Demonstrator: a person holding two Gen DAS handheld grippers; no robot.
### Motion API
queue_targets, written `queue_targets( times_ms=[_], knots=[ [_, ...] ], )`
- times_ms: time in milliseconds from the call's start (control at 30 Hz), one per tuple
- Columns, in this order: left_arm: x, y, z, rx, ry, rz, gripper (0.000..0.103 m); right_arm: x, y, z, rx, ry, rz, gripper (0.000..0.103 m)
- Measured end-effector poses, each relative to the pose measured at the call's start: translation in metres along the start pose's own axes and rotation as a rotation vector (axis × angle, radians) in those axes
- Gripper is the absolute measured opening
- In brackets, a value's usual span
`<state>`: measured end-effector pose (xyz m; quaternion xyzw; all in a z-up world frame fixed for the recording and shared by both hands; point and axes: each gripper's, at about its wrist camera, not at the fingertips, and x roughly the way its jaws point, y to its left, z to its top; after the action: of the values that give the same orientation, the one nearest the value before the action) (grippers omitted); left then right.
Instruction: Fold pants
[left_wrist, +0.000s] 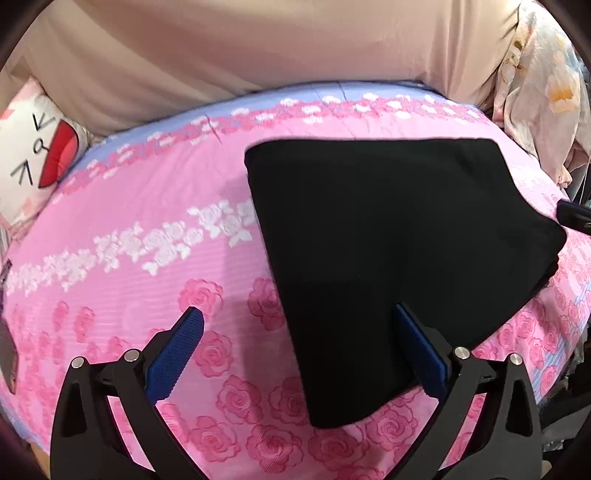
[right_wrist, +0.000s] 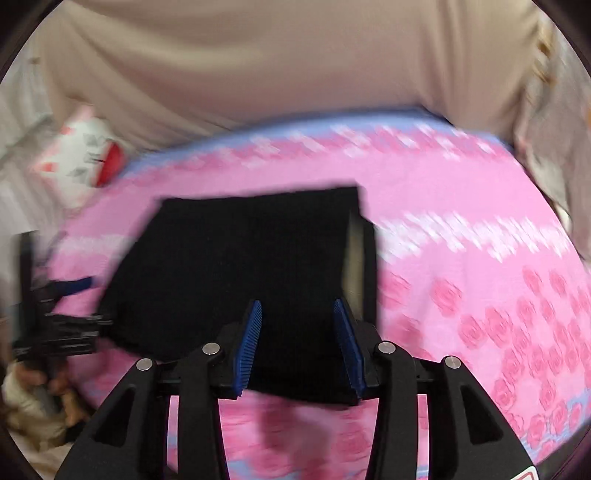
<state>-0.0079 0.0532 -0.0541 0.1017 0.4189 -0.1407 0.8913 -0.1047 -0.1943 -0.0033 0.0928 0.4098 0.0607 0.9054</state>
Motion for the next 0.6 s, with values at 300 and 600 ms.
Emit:
queue_targets(
  times_ms=[300, 600],
  knots=[
    [-0.027, 0.007, 0.027, -0.046, -0.073, 0.098, 0.098, 0.006, -0.007, 0.005, 0.037, -0.003, -0.022, 0.04],
    [-0.025, 0.016, 0.044, -0.115, -0.075, 0.129, 0.098, 0.027, 0.035, 0.017, -0.008, 0.005, -0.009, 0.052]
  ],
)
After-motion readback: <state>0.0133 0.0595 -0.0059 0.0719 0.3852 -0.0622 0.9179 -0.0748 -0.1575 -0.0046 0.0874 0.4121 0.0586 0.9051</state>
